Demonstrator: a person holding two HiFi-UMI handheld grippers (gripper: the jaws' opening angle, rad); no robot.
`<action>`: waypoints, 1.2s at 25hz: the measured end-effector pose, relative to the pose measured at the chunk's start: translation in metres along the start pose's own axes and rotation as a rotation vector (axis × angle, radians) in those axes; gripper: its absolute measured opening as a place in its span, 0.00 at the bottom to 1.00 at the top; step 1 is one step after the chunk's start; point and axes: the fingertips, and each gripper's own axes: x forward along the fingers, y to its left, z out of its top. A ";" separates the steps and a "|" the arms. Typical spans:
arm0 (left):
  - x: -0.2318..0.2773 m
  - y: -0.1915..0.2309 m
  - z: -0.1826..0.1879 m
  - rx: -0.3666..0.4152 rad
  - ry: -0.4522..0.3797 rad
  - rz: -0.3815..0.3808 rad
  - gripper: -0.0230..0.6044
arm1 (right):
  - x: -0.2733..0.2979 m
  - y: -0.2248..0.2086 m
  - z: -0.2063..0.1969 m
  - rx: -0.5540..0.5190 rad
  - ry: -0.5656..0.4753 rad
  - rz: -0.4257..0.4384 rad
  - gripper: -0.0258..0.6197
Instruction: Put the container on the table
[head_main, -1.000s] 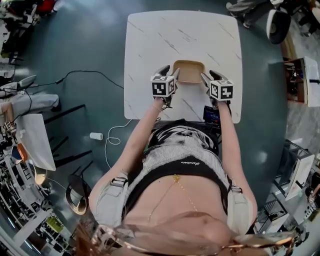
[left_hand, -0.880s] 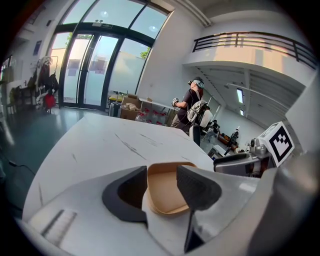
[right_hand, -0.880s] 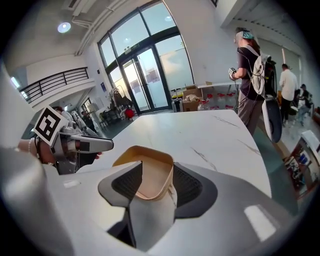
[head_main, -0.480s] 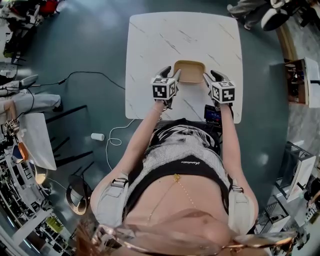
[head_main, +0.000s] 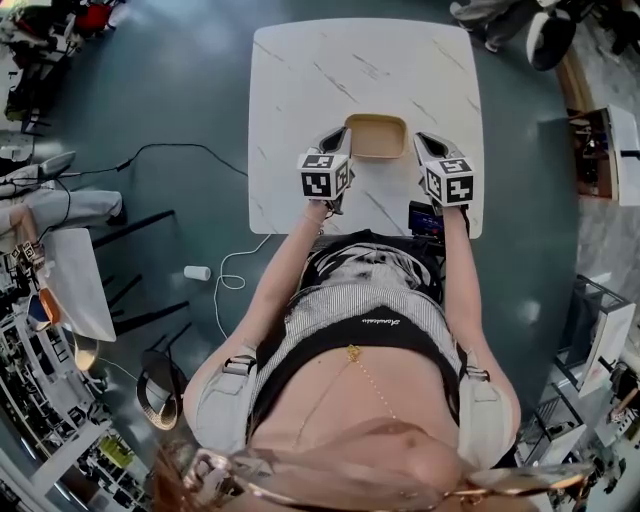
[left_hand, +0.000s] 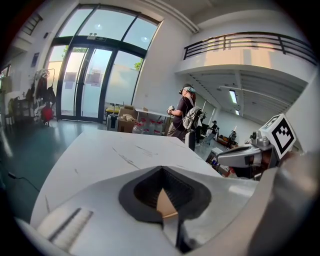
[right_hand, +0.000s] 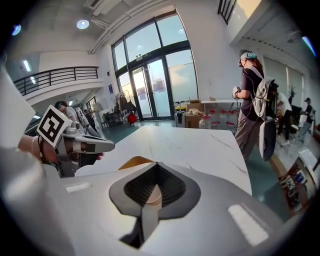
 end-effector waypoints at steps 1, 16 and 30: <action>0.000 -0.002 0.001 0.007 -0.001 0.000 0.04 | -0.001 0.000 0.001 -0.002 -0.003 0.001 0.08; -0.022 -0.027 0.037 0.064 -0.120 -0.001 0.04 | -0.027 0.019 0.032 -0.015 -0.124 0.027 0.08; -0.071 -0.058 0.098 0.117 -0.302 -0.040 0.04 | -0.077 0.052 0.099 -0.121 -0.350 0.017 0.08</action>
